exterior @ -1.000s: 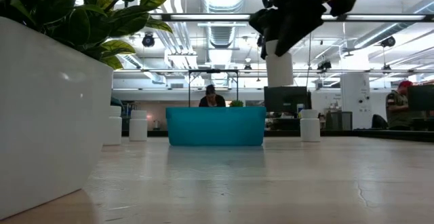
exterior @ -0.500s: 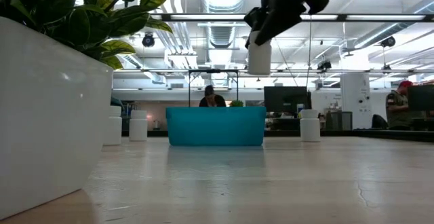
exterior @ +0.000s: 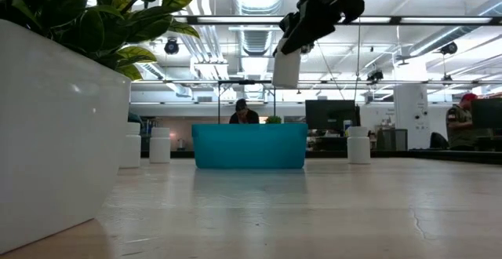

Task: Pick and place pill bottles into a basket
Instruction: Put the white medicine bottle into the blue bin

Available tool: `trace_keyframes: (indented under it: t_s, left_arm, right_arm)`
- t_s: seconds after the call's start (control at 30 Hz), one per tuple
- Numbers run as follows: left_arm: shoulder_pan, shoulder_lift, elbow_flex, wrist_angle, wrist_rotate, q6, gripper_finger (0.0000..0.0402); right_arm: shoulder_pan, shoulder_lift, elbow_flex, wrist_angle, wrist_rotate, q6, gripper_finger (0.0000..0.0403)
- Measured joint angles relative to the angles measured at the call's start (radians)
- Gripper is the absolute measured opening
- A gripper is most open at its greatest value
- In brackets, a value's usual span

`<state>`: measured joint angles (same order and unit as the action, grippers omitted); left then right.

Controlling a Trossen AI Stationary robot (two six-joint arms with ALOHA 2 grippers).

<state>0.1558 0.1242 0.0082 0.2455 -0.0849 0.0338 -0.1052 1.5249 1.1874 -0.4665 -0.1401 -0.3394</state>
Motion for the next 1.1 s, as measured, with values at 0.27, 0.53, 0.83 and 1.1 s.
trace_keyframes:
  t_s: [0.27, 0.53, 0.83, 1.1]
  left_arm:
    - [0.000, 0.000, 0.000, 0.000, 0.000, 0.000, 0.0000]
    - [0.000, 0.000, 0.000, 0.000, 0.000, 0.000, 0.0000]
    - [0.000, 0.000, 0.000, 0.000, -0.001, 0.000, 0.0000]
    - [0.000, 0.010, 0.000, 0.000, -0.003, 0.006, 0.0000]
  right_arm:
    - [-0.030, 0.000, -0.096, 0.120, 0.004, 0.014, 0.0151]
    - [-0.067, 0.000, -0.150, 0.194, 0.003, 0.018, 0.0151]
    - [-0.073, 0.056, -0.163, 0.224, 0.000, 0.018, 0.0151]
    - [-0.074, 0.088, -0.163, 0.235, 0.000, 0.018, 0.0151]
